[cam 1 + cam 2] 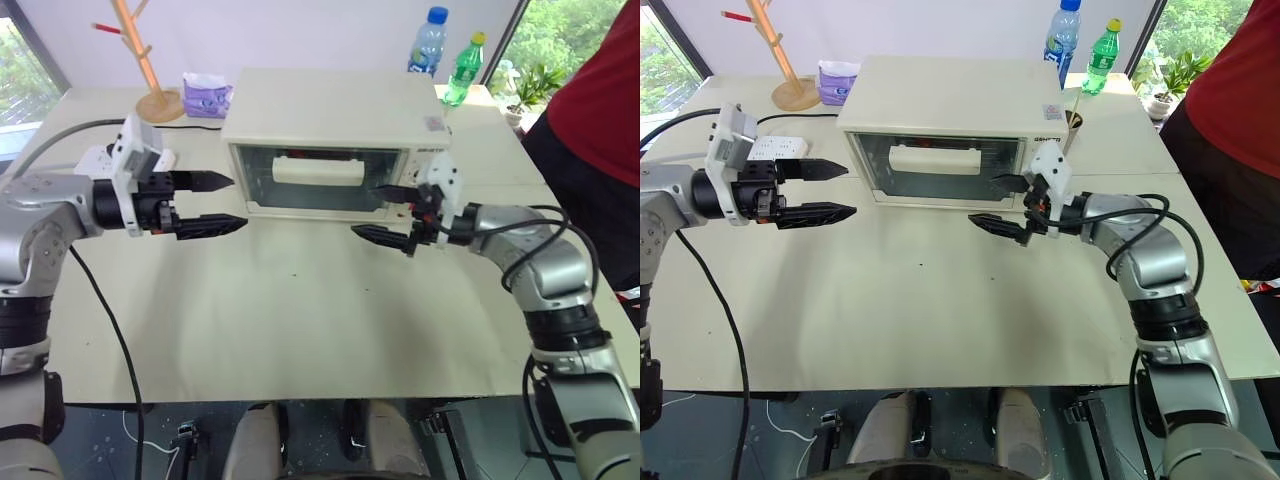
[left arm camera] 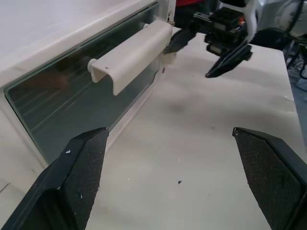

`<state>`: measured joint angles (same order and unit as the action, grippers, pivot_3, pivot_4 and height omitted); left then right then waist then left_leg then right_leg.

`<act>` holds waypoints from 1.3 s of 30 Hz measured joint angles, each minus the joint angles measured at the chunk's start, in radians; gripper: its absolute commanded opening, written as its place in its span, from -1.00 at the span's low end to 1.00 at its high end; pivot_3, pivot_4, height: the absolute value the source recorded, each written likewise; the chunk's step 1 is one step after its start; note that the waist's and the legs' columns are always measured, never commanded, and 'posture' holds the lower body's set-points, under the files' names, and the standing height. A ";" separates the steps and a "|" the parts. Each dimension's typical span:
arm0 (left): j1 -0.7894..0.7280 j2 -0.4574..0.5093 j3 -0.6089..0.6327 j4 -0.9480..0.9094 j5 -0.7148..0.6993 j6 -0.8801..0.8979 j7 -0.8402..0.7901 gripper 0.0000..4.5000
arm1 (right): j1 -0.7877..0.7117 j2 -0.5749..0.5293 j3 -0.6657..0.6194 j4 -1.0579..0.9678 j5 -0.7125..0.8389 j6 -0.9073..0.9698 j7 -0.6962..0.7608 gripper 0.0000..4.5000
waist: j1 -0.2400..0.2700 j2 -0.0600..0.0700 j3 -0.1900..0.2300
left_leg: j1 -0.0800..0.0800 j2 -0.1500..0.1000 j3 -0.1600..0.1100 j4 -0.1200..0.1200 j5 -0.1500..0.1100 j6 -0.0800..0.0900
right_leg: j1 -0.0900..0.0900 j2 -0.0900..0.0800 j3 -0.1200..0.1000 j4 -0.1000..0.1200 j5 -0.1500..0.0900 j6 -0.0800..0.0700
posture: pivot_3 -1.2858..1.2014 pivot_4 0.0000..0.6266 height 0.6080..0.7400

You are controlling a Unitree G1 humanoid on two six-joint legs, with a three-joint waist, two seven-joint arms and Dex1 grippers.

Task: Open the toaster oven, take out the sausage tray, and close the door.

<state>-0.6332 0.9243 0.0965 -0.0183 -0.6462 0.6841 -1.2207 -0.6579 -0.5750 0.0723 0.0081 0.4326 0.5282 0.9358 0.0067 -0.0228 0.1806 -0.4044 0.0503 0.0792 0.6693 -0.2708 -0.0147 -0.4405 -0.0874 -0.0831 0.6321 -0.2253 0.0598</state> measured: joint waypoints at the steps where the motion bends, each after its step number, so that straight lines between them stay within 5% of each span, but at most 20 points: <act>1: 0.000 0.000 0.000 0.002 0.003 -0.001 -0.002 0.96 | -0.017 0.011 0.001 0.015 -0.008 -0.009 -0.002 1.00 | 0.000 0.000 0.000 | 0.000 0.000 0.000 0.000 0.000 0.000 | 0.000 0.000 0.000 0.000 0.000 0.000 | 0.03 -0.52 0.73; 13: 0.001 -0.001 0.006 0.042 0.027 -0.043 -0.013 0.96 | -0.078 0.085 0.017 0.033 -0.028 0.009 0.003 1.00 | 0.000 0.000 0.000 | -0.001 0.000 0.000 0.000 0.000 0.000 | -0.001 0.000 0.000 0.000 0.000 0.000 | 0.03 -0.52 0.73; 29: -0.207 -0.103 -0.006 0.208 0.033 -0.040 0.005 0.96 | 0.118 0.113 0.013 -0.252 0.023 0.125 -0.104 1.00 | -0.019 0.000 0.000 | -0.001 0.000 0.000 0.000 0.000 0.000 | -0.002 0.000 0.000 0.002 0.000 0.000 | 0.03 -0.52 0.73; 32: -0.243 -0.120 -0.026 0.260 0.063 -0.060 -0.011 0.57 | 0.151 0.118 0.017 -0.283 0.023 0.127 -0.122 1.00 | -0.020 0.000 0.000 | -0.001 0.000 0.000 0.000 0.000 0.000 | -0.002 0.000 0.000 0.002 0.000 0.000 | 0.03 -0.52 0.73; 39: -0.295 -0.154 -0.100 0.382 0.162 -0.152 -0.075 -0.98 | 0.188 0.126 0.022 -0.314 0.022 0.128 -0.157 1.00 | -0.019 0.000 0.000 | -0.001 0.000 0.000 0.000 0.000 0.000 | -0.002 0.000 0.000 0.002 0.000 0.000 | 0.03 -0.52 0.73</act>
<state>-0.9287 0.7707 -0.0033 0.3636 -0.4842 0.5316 -1.2957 -0.4701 -0.4491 0.0942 -0.3061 0.4551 0.6562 0.7785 -0.0121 -0.0230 0.1806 -0.4055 0.0503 0.0789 0.6694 -0.2706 -0.0150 -0.4421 -0.0872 -0.0832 0.6338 -0.2253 0.0598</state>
